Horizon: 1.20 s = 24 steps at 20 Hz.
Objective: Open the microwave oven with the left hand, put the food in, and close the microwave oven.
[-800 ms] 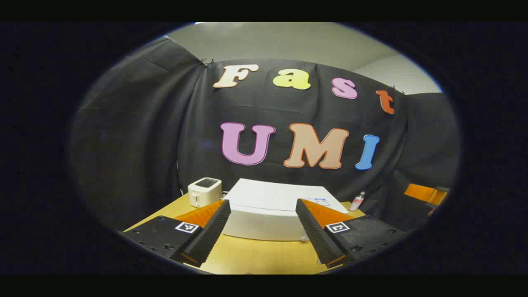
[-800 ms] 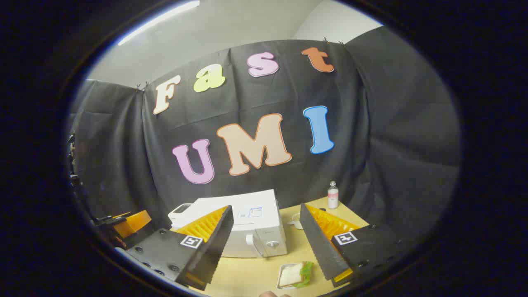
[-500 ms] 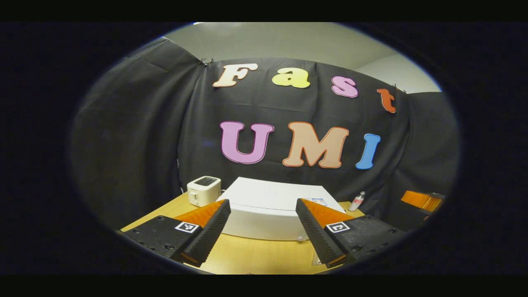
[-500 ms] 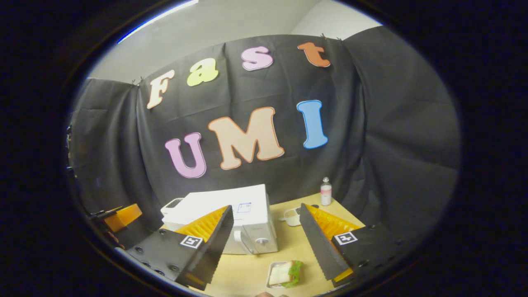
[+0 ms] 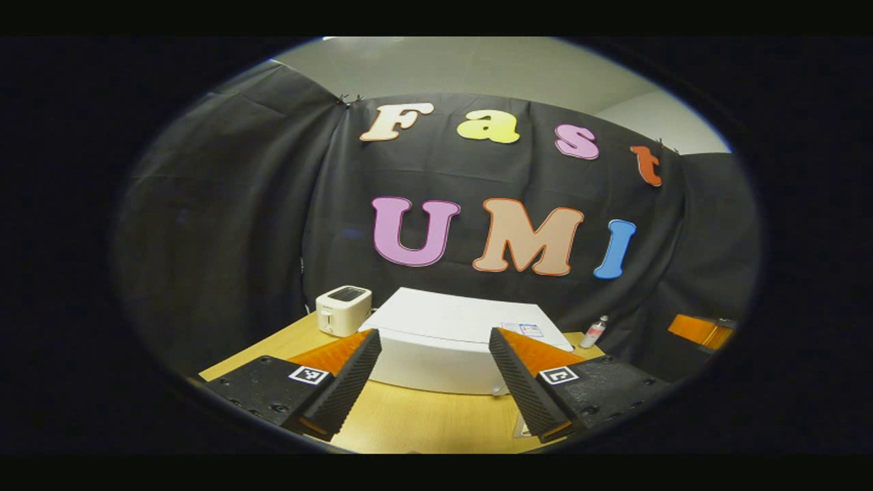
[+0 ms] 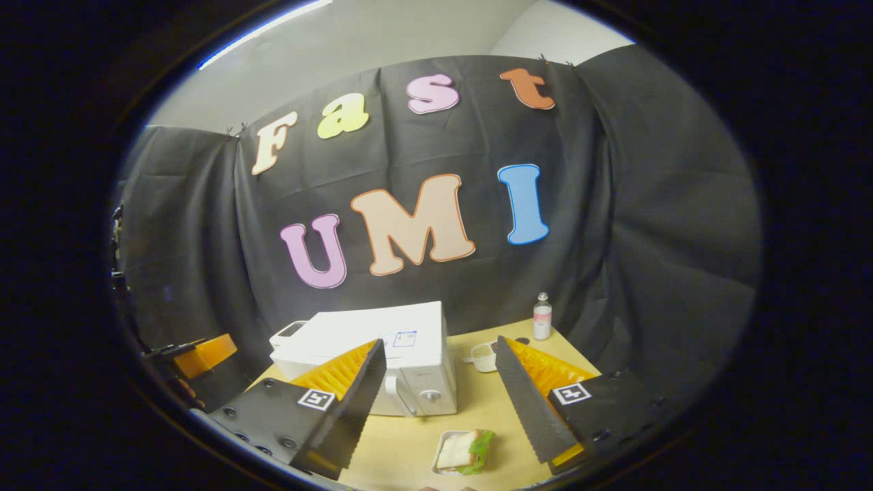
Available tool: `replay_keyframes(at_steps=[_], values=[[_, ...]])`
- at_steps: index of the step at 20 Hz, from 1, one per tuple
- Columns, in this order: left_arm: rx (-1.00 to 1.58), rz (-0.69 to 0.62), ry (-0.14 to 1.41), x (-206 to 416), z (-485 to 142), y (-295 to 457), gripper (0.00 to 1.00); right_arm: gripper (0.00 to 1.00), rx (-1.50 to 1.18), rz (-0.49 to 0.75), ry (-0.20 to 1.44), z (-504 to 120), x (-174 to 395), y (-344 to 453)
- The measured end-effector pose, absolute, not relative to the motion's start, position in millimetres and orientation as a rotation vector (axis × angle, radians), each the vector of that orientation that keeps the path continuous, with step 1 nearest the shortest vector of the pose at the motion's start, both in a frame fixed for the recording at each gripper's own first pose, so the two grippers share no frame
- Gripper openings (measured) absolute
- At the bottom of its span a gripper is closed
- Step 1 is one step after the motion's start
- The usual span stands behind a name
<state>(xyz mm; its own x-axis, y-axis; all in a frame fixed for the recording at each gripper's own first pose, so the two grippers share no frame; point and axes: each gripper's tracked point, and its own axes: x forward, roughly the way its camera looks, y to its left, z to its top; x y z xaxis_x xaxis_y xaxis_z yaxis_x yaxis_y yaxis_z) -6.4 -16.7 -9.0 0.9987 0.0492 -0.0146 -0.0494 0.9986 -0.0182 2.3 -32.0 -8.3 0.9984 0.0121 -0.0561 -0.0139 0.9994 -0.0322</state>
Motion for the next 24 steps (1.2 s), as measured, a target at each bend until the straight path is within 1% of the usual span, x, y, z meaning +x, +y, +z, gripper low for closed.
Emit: replay_keyframes(at_steps=[5,7,8,9,18,20,24], values=[[-0.016,0.003,0.045,5,-28,-31,0.96,0.91,-0.024,-0.018,0.031,0,-1,-47],[-0.017,-0.037,0.101,12,-52,-43,0.96,0.91,-0.020,-0.038,0.033,-2,-4,-53],[-0.019,-0.061,0.132,16,-65,-50,0.99,0.91,-0.018,-0.049,0.036,-3,-6,-56],[-0.018,-0.084,0.165,20,-80,-57,0.96,0.91,-0.017,-0.062,0.039,-6,-8,-61],[-0.009,-0.197,0.512,51,-230,-92,0.97,0.91,0.009,-0.185,0.075,-26,-30,-95],[0.004,-0.208,0.569,58,-252,-96,0.95,0.91,0.010,-0.215,0.076,-27,-35,-103],[0.058,-0.259,0.621,75,-277,-115,0.95,0.91,0.026,-0.267,0.070,-30,-42,-115]])
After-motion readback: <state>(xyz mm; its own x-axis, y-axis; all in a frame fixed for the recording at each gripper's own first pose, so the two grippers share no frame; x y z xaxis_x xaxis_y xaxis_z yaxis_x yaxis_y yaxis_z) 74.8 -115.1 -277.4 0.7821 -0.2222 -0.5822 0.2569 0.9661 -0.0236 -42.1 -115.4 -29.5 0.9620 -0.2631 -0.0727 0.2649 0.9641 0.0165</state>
